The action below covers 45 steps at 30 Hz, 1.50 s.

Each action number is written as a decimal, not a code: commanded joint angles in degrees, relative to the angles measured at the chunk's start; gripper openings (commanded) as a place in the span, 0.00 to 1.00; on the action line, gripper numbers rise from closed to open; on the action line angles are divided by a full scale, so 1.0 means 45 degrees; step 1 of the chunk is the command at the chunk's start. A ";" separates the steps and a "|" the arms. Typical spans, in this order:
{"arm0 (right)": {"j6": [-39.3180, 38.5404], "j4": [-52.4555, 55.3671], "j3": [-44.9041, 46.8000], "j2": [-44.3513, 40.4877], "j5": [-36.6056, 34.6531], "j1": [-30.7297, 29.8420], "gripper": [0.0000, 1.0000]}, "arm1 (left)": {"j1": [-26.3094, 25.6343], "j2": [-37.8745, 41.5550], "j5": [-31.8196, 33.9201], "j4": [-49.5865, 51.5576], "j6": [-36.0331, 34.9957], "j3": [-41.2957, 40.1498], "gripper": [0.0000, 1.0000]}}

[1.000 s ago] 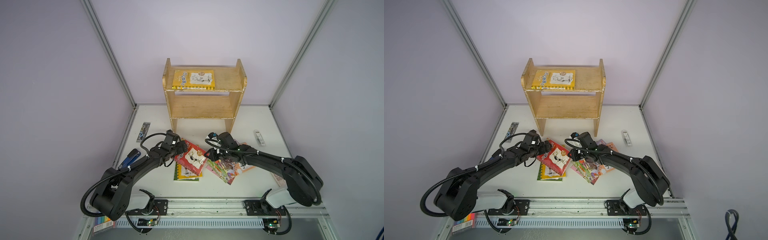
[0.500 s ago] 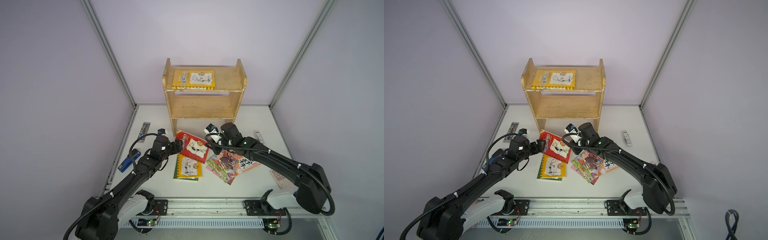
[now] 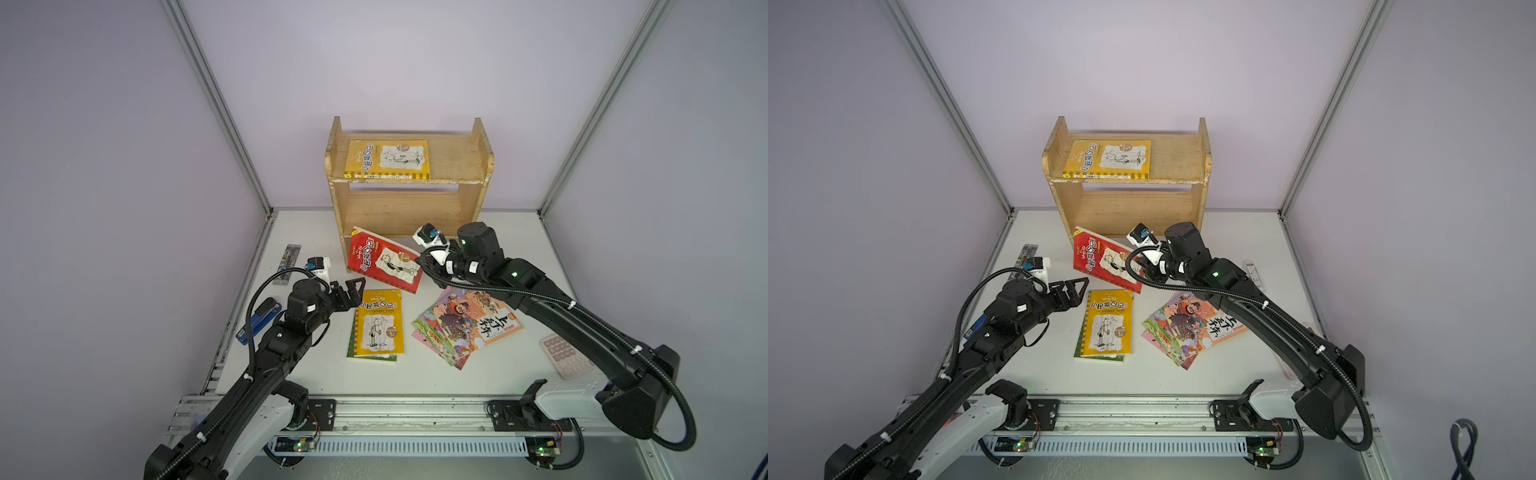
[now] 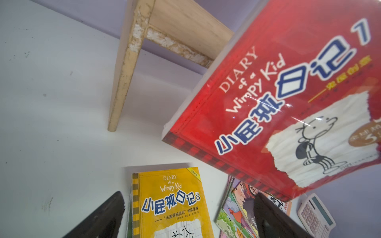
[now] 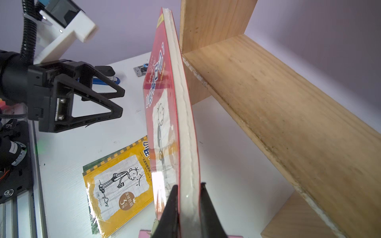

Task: Stacking books/files
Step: Pick up the book from the center of the table, then place the book at the bookshelf.

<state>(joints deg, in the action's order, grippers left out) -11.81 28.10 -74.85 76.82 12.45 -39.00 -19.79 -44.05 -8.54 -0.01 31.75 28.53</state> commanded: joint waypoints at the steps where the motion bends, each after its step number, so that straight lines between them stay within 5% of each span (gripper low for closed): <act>1: 0.0033 -0.0801 -0.0531 -0.0210 0.0807 -0.0027 0.00 | 0.0235 0.0407 -0.1487 -0.0945 0.0340 -0.0149 1.00; 10: -0.0233 -0.0004 -0.2279 -0.0098 0.1358 -0.0025 0.00 | 0.0345 0.0685 -0.2489 -0.1182 0.0314 0.0336 0.99; 19: 0.0240 -0.0170 -0.3111 0.0276 0.1741 -0.0019 0.00 | 0.0336 0.0772 -0.3672 -0.7356 0.2623 -0.1193 1.00; 33: 0.0940 -0.0499 -0.3464 0.0196 0.3133 -0.0023 0.00 | 0.0336 -0.0821 -0.3107 -1.2643 0.3457 -0.1657 0.98; 40: 0.1081 -0.0614 -0.3495 0.0571 0.2616 -0.0024 0.00 | 0.0335 -0.2602 -0.3584 -1.5611 0.4481 -0.1121 0.85; 45: 0.1084 -0.0638 -0.3600 0.0905 0.2112 -0.0024 0.00 | 0.0321 -0.3164 -0.3975 -1.6440 0.5030 -0.0948 0.63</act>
<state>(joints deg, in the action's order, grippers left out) -7.31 29.63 -90.26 80.40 24.27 -39.11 -18.31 -57.98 -23.79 -66.02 52.64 23.46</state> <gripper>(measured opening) 0.151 0.646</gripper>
